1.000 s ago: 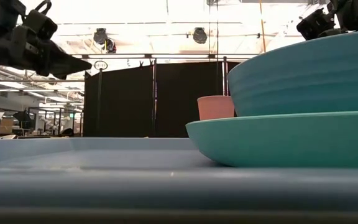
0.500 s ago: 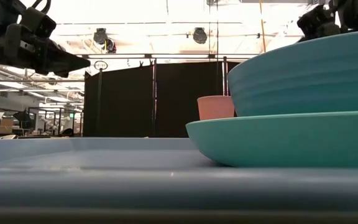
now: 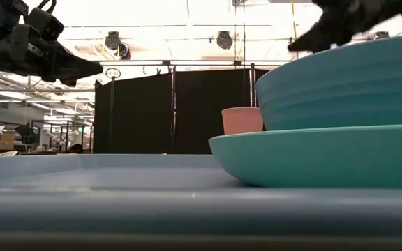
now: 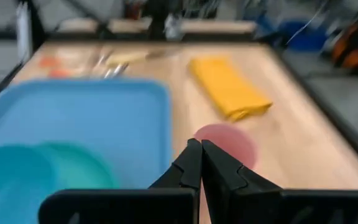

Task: Set up tray
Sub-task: Put the blue bowl on top of the plate on the tray

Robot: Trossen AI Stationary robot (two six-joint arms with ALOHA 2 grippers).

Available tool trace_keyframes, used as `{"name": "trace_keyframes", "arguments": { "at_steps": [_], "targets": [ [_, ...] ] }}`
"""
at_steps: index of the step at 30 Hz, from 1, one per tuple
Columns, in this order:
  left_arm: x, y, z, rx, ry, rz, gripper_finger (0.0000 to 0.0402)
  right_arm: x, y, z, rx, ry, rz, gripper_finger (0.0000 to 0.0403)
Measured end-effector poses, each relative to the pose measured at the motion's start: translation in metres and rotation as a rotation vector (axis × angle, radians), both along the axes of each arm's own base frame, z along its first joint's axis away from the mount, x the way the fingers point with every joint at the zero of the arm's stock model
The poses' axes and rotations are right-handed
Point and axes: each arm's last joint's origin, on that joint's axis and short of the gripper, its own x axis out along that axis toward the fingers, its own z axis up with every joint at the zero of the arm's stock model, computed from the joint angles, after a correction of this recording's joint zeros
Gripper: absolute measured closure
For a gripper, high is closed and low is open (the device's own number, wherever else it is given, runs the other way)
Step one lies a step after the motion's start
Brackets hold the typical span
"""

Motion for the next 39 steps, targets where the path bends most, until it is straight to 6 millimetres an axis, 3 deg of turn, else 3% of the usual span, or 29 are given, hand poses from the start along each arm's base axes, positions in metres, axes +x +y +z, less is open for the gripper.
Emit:
{"name": "trace_keyframes", "arguments": {
  "at_steps": [7, 13, 19, 23, 27, 34, 39],
  "targets": [
    [0.0, 0.0, 0.0, -0.017, -0.002, 0.002, 0.0392, 0.035, 0.041, 0.047, -0.009, 0.403, 0.038, 0.0403],
    [0.0, 0.001, 0.0, -0.019, -0.003, 0.026, 0.0392, 0.078, 0.081, 0.054, 0.0, 0.642, 0.048, 0.0389],
    [0.0, 0.001, 0.0, -0.003, -0.001, 0.027, 0.0392, 0.107, 0.102, 0.028, -0.024, 0.752, 0.041, 0.029],
    [0.0, 0.001, 0.001, 0.031, -0.003, 0.027, 0.0392, 0.114, 0.104, 0.008, -0.044, 0.803, 0.002, 0.021],
    [0.0, 0.001, 0.001, 0.056, -0.001, 0.029, 0.0392, 0.118, 0.103, -0.007, -0.024, 0.802, -0.039, 0.0159],
    [0.0, 0.001, 0.001, 0.061, 0.0, 0.042, 0.0392, 0.114, 0.102, -0.034, 0.037, 0.814, -0.064, 0.0141],
    [0.0, 0.001, 0.001, 0.056, -0.002, 0.042, 0.0392, 0.116, 0.106, -0.041, 0.127, 0.799, -0.022, 0.015]
  ]
}}
